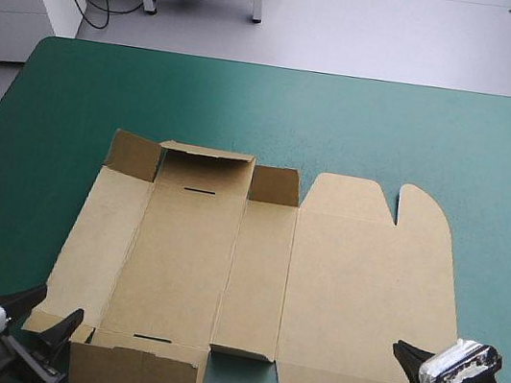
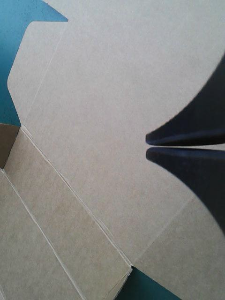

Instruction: Fold the box

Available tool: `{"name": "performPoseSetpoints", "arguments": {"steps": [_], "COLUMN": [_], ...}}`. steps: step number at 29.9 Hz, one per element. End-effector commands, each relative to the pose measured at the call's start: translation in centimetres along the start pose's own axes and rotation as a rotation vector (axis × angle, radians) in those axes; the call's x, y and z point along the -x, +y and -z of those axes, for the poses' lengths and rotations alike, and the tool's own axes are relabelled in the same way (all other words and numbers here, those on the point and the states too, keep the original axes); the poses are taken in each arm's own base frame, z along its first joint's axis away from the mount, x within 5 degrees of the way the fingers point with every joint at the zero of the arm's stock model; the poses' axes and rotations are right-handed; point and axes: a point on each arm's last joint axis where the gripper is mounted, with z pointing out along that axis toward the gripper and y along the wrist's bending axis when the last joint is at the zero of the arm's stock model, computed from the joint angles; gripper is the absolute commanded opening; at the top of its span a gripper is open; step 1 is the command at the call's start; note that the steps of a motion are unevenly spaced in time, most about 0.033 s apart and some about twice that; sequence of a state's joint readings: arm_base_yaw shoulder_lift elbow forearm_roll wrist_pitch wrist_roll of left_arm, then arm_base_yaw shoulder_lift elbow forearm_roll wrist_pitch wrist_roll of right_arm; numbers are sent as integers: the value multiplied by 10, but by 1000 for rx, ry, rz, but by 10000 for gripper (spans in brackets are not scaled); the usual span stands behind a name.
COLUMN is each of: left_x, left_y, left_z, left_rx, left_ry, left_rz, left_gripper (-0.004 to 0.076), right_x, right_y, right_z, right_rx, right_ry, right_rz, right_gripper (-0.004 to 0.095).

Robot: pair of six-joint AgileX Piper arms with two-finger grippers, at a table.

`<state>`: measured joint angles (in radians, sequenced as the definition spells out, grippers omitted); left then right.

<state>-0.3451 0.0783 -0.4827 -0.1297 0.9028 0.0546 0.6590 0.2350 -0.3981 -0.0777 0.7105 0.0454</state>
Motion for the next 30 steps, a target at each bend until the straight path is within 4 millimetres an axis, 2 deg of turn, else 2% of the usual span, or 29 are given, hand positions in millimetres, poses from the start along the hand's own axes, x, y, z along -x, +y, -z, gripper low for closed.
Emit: {"name": "performPoseSetpoints", "arguments": {"steps": [1, 8, 13, 16, 23, 30], "left_x": [31, 88, 119, 129, 140, 145], "left_y": [-1, -1, 0, 2, 8, 13], "left_z": [-5, -16, -34, -49, -84, -110], "left_rx": [-7, 2, 2, 9, 35, 61], "left_ry": [-20, 142, 295, 398, 595, 694], "left_rz": [19, 7, 3, 1, -5, 17], "left_gripper": [455, 455, 455, 455, 455, 455], "right_x": [13, 13, 13, 13, 13, 13], "right_y": [0, 0, 0, 0, 0, 0], "right_z": [3, 3, 3, 3, 3, 3], "right_rx": [1, 1, 1, 1, 1, 1], "right_ry": [-87, -89, -89, -89, -89, -89], "right_rz": [1, 1, 2, 2, 2, 2], "right_gripper": [-12, -12, -12, -12, -12, -12]}}
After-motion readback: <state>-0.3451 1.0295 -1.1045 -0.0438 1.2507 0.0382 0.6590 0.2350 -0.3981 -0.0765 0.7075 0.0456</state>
